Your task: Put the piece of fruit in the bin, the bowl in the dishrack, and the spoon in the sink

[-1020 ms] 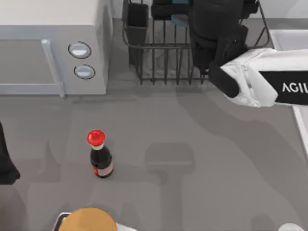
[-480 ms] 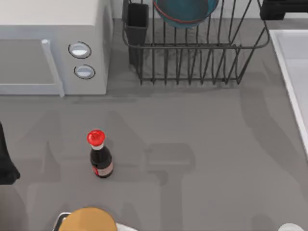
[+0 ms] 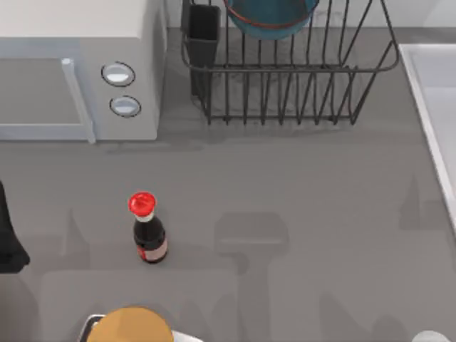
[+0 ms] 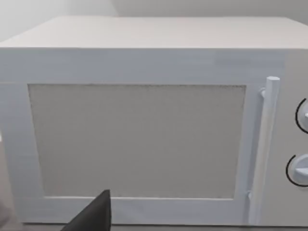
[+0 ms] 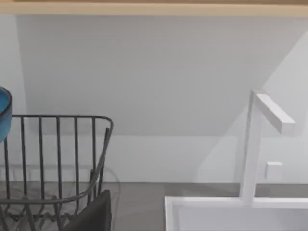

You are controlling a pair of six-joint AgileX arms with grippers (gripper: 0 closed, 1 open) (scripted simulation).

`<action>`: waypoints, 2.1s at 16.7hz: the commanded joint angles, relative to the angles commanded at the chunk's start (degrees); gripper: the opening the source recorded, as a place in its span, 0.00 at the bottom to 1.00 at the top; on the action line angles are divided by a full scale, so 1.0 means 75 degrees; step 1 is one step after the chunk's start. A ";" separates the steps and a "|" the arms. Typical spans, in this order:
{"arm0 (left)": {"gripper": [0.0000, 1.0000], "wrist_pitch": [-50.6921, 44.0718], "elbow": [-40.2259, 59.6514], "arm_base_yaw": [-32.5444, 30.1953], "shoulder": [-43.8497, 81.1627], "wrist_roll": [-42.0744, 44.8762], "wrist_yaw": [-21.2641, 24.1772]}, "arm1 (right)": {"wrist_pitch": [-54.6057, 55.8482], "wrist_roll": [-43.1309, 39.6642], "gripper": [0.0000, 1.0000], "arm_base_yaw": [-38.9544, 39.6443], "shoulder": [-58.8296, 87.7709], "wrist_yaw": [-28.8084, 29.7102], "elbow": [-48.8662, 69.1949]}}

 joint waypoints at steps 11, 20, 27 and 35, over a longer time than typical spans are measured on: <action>1.00 0.0000 0.0000 0.0000 0.0000 0.0000 0.0000 | -0.1037 0.0079 1.00 -0.1108 -0.2836 -0.1168 -0.2126; 1.00 0.0000 0.0000 0.0000 0.0000 0.0000 0.0000 | -0.2789 -0.1970 1.00 -0.1794 -0.0588 -0.1155 -0.0579; 1.00 0.0000 0.0000 0.0000 0.0000 0.0000 0.0000 | -0.5969 -0.5857 1.00 -0.3033 0.3834 -0.1163 0.2122; 1.00 0.0000 0.0000 0.0000 0.0000 0.0000 0.0000 | -0.8706 -0.9156 1.00 -0.4079 0.7539 -0.1200 0.4457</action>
